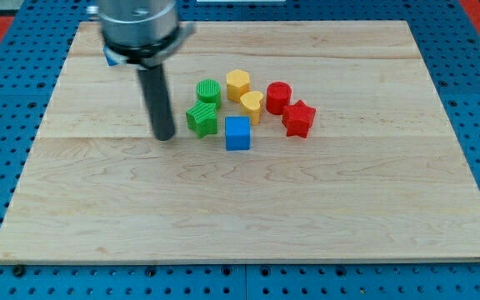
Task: Move the blue triangle above the green circle
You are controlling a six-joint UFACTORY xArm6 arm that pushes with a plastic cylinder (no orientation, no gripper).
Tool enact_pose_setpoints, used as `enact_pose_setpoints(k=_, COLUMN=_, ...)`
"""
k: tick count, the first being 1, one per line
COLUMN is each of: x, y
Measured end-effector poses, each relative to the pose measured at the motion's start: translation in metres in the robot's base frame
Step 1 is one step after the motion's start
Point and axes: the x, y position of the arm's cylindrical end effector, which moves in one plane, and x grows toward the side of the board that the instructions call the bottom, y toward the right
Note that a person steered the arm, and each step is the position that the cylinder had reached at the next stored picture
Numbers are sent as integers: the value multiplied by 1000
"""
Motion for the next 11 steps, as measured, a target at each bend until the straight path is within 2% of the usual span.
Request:
enact_pose_setpoints(k=1, x=-34, y=-52)
enact_pose_setpoints(k=2, x=-78, y=-131)
enact_pose_setpoints(k=3, x=-140, y=-138)
enact_pose_setpoints(k=4, x=-168, y=-106)
enact_pose_setpoints(k=7, x=-192, y=-4)
enact_pose_setpoints(k=9, x=-218, y=20)
enact_pose_setpoints(k=11, x=-187, y=83)
